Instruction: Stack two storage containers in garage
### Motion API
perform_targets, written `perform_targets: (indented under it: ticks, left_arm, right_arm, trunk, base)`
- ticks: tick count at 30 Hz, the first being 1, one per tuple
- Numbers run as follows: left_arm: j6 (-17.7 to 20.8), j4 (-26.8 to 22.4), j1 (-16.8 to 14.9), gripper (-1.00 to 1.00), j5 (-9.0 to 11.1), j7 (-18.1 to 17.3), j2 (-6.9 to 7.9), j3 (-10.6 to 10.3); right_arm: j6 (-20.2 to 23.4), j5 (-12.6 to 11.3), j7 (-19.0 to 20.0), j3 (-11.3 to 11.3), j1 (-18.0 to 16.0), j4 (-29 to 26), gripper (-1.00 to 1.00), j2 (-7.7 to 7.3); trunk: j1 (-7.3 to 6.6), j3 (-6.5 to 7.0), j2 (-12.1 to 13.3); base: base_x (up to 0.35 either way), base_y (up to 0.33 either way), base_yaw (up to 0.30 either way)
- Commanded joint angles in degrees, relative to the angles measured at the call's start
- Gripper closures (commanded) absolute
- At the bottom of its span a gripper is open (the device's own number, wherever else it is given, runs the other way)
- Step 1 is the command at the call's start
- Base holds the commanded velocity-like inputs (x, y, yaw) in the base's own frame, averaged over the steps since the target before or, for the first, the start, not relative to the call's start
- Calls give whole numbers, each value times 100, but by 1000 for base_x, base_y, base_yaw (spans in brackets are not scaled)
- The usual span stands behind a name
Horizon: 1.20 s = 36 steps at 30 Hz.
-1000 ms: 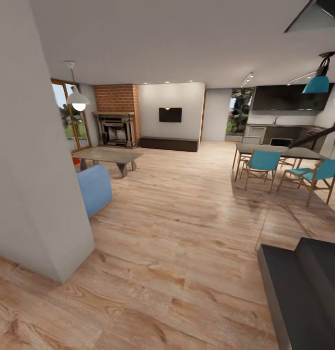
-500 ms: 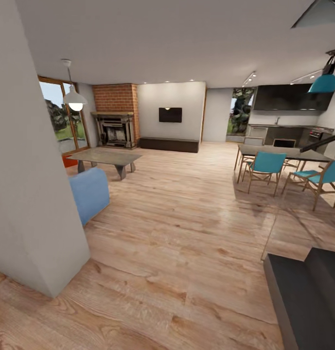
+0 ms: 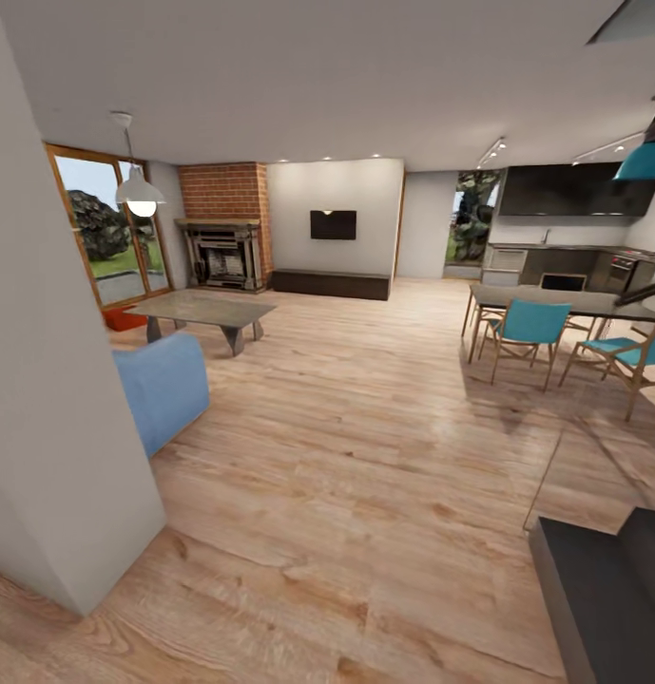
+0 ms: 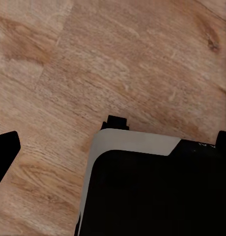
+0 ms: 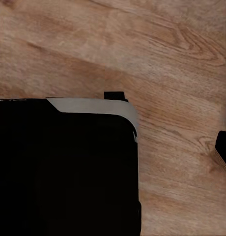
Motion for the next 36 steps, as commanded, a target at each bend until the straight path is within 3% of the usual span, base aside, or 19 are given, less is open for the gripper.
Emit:
perform_targets:
  ticks: [1, 11, 31, 36]
  left_arm:
    - [-16, 3, -4, -100, 47, 12, 0, -49]
    - [-19, 3, -4, -100, 46, 12, -14, -49]
    - [-16, 4, -4, -100, 46, -19, -26, -49]
    - [-17, 11, -4, -100, 53, -22, -19, -41]
  right_arm:
    - [-33, -31, -15, 29, -8, 17, -100, 2]
    - [-29, -33, -12, 37, -8, 17, -100, -1]
    - [-64, -35, 36, 20, -8, 17, -100, -50]
    - [-60, -22, 43, 20, -8, 17, -100, -51]
  trunk:
    - [4, -7, -5]
    - [4, -7, -5]
    - [4, 56, -5]
    - [4, 62, -5]
  base:
    - [326, 0, 0]
    - [326, 0, -16]
    - [326, 0, -225]
    - [326, 0, -49]
